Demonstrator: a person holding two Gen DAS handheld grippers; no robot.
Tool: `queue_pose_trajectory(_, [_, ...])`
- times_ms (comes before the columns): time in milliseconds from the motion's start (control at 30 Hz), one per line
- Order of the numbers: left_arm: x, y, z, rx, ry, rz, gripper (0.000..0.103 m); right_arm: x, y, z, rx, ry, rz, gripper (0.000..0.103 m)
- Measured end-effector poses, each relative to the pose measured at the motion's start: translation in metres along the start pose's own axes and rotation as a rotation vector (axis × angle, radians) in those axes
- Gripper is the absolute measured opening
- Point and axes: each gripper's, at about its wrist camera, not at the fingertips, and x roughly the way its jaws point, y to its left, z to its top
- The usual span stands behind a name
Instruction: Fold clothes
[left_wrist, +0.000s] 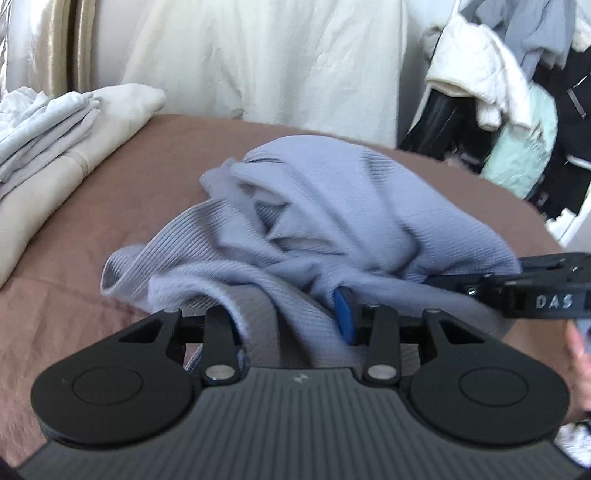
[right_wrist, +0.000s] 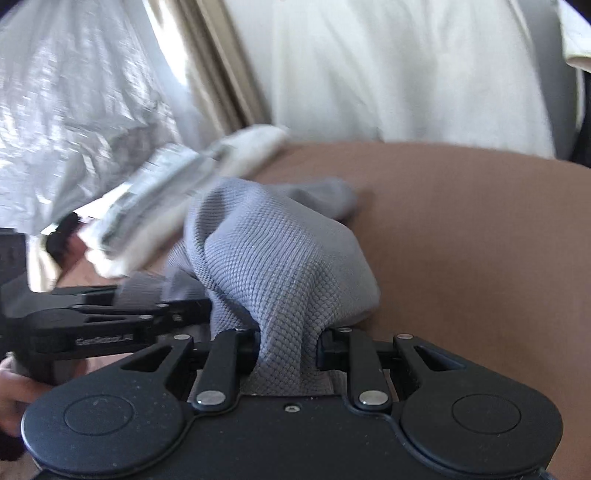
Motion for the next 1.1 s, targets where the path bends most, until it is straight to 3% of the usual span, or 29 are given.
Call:
queue_pose_trajectory(100, [0.012,0.006,-0.003,-0.031,0.035,0.029,0.045,0.003,-0.015,-0.001,0.069,0.014,-0.019,0.032])
queue_pose_trajectory(200, [0.016,0.021,-0.003,-0.127,0.067,0.007,0.053,0.002,-0.021,-0.001,0.105,0.018,-0.023,0.036])
queue_pose_trajectory(300, [0.008,0.033,-0.002,-0.19,0.091,0.029,0.055,-0.005,-0.018,-0.001,0.107,0.024,-0.047,0.04])
queue_pose_trajectory(367, [-0.013,0.044,-0.004,-0.261,0.066,0.11,0.055,-0.023,-0.009,0.002,0.093,0.003,-0.046,0.041])
queue_pose_trajectory(433, [-0.031,0.059,-0.006,-0.312,0.019,0.12,0.06,-0.045,0.001,0.006,0.068,-0.031,-0.035,0.042])
queue_pose_trajectory(500, [-0.021,0.063,-0.006,-0.333,0.062,0.084,0.063,-0.063,0.012,0.009,-0.013,-0.098,-0.039,0.046])
queue_pose_trajectory(567, [-0.011,0.068,-0.006,-0.353,0.105,0.049,0.063,-0.062,0.016,0.013,-0.091,-0.132,-0.014,0.059])
queue_pose_trajectory(633, [0.0,0.072,-0.005,-0.373,0.148,0.013,0.064,-0.044,0.015,0.016,-0.129,-0.085,-0.007,0.061])
queue_pose_trajectory(733, [0.02,0.067,-0.01,-0.354,0.199,-0.017,0.073,-0.008,0.015,0.012,-0.185,-0.002,-0.105,0.065])
queue_pose_trajectory(800, [0.034,0.061,-0.013,-0.326,0.224,-0.027,0.074,0.01,0.007,0.008,-0.184,0.02,-0.118,0.064])
queue_pose_trajectory(867, [0.042,0.054,-0.011,-0.267,0.2,0.016,0.044,0.023,-0.01,0.011,-0.121,0.012,-0.063,0.04])
queue_pose_trajectory(900, [0.039,0.044,-0.005,-0.196,0.181,0.037,0.016,0.025,-0.018,0.014,-0.082,-0.007,-0.039,0.026])
queue_pose_trajectory(1000, [0.016,0.013,0.012,-0.05,0.061,0.072,0.009,0.002,-0.027,0.022,-0.058,-0.158,-0.072,0.014])
queue_pose_trajectory(1100, [-0.006,-0.012,0.03,-0.006,-0.04,0.067,0.008,-0.041,-0.025,0.03,-0.089,-0.29,-0.134,0.013])
